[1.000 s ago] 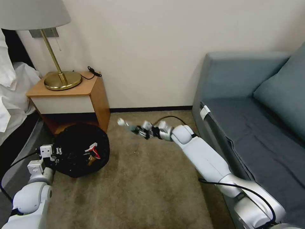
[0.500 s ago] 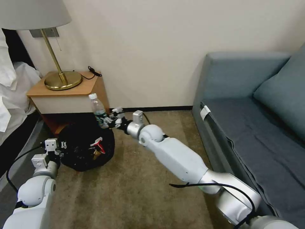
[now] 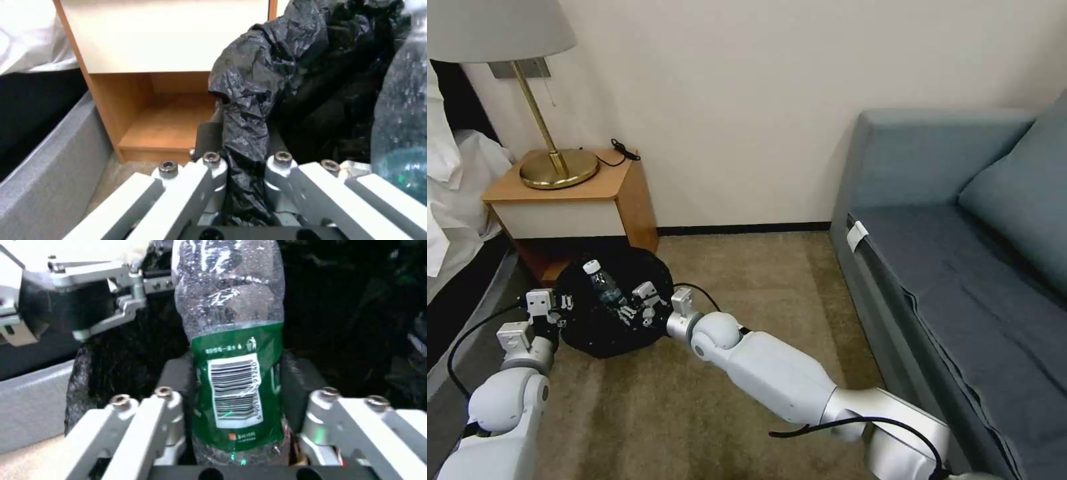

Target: Pick up the trash bin, then pick up the garbage on the floor and place it into the trash bin.

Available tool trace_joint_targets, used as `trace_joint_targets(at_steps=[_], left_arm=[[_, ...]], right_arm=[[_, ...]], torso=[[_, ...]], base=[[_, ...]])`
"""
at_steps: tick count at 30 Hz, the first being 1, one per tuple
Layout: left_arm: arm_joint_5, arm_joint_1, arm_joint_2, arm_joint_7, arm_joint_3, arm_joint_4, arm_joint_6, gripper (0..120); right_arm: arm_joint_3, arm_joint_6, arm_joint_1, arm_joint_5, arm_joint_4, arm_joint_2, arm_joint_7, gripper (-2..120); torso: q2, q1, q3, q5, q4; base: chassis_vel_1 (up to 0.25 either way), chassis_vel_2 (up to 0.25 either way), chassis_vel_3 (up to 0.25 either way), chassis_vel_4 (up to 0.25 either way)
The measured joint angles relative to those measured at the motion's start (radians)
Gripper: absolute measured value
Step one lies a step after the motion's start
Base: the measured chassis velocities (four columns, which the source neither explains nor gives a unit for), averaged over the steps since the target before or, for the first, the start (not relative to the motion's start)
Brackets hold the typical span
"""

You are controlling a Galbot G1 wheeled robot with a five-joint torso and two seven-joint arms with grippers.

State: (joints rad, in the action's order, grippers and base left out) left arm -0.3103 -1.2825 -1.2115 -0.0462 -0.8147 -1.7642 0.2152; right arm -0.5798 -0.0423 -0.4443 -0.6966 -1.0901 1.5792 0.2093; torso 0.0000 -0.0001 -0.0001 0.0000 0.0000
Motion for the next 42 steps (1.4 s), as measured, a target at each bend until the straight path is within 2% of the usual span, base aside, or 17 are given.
trace_joint_targets(at_steps=[1, 3, 5, 10, 15, 18, 21, 22, 25, 26, 29, 30, 34, 42], left_arm=[[0.0, -0.005, -0.004, 0.001, -0.002, -0.003, 0.0, 4], [0.001, -0.006, -0.006, 0.001, -0.002, -0.003, 0.0, 4], [0.003, -0.014, -0.014, 0.004, -0.007, -0.009, 0.0, 4], [0.006, -0.018, -0.021, 0.007, -0.01, -0.013, 0.0, 4], [0.002, -0.025, -0.035, 0.025, -0.021, -0.016, 0.0, 4], [-0.003, -0.027, -0.039, 0.035, -0.025, -0.016, 0.001, 4], [-0.056, -0.029, -0.049, 0.077, -0.036, -0.027, 0.016, 4], [-0.087, -0.029, -0.053, 0.097, -0.04, -0.034, 0.025, 4], [-0.228, -0.028, -0.075, 0.209, -0.054, -0.061, 0.067, 4], [-0.228, -0.028, -0.075, 0.209, -0.054, -0.061, 0.067, 4], [-0.363, -0.03, -0.097, 0.317, -0.069, -0.091, 0.112, 4], [-0.363, -0.03, -0.097, 0.317, -0.069, -0.091, 0.112, 4], [-0.476, -0.048, -0.126, 0.395, -0.083, -0.138, 0.176, 4], [-0.493, -0.066, -0.143, 0.43, -0.091, -0.153, 0.198, 4]], right_arm=[[-0.001, 0.002, 0.002, 0.008, -0.004, -0.001, -0.001, 45], [-0.001, 0.002, 0.002, 0.01, -0.005, -0.001, -0.001, 48], [-0.003, 0.003, 0.003, 0.029, -0.018, -0.014, -0.003, 61], [0.002, 0.003, 0.003, 0.051, -0.031, -0.031, -0.003, 73], [0.041, 0.003, -0.001, 0.078, -0.072, -0.053, -0.014, 97], [0.073, -0.002, -0.002, 0.079, -0.093, -0.055, -0.018, 99], [0.156, -0.017, -0.006, 0.067, -0.141, -0.063, -0.028, 100], [0.185, -0.022, -0.008, 0.061, -0.155, -0.067, -0.032, 100], [0.311, -0.043, -0.021, 0.023, -0.209, -0.093, -0.048, 100], [0.311, -0.043, -0.021, 0.023, -0.209, -0.093, -0.048, 100], [0.415, -0.065, -0.058, -0.012, -0.26, -0.128, -0.064, 100], [0.415, -0.065, -0.058, -0.012, -0.26, -0.128, -0.064, 100], [0.504, -0.077, -0.124, -0.017, -0.307, -0.167, -0.074, 100], [0.573, -0.077, -0.19, 0.004, -0.338, -0.195, -0.068, 100]], torso=[[0.0, 0.0, 0.0, 0.0, 0.0], [0.0, 0.0, 0.0, 0.0, 0.0], [0.0, 0.0, 0.0, 0.0, 0.0], [0.0, 0.0, 0.0, 0.0, 0.0], [0.0, 0.0, 0.0, 0.0, 0.0], [0.0, 0.0, 0.0, 0.0, 0.0], [0.0, 0.0, 0.0, 0.0002, 0.0002], [0.0, 0.0, 0.0, 0.0003, 0.0001], [0.0, 0.0, 0.0, 0.0003, 0.0], [0.0, 0.0, 0.0, 0.0003, 0.0], [0.0, 0.0, 0.0, 0.0004, -0.0001], [0.0, 0.0, 0.0, 0.0004, -0.0001], [0.0, 0.0, 0.0, 0.0003, -0.0002], [0.0, 0.0, 0.0, 0.0004, -0.0001]], base=[[0.0, 0.0, 0.0, 0.0], [0.0, 0.0, 0.0, 0.0], [0.0, 0.0, 0.0, 0.0], [0.0, 0.0, 0.0, 0.0], [0.0, 0.0, 0.0, 0.0], [0.0, 0.0, 0.0, 0.0], [0.0, 0.0, 0.0, 0.0], [0.0, 0.0, 0.0, 0.0], [0.0, 0.0, 0.0, 0.0], [0.0, 0.0, 0.0, 0.0], [0.0, 0.0, 0.0, 0.0], [0.0, 0.0, 0.0, 0.0], [0.0, 0.0, 0.0, 0.0], [0.0, 0.0, 0.0, 0.0]])
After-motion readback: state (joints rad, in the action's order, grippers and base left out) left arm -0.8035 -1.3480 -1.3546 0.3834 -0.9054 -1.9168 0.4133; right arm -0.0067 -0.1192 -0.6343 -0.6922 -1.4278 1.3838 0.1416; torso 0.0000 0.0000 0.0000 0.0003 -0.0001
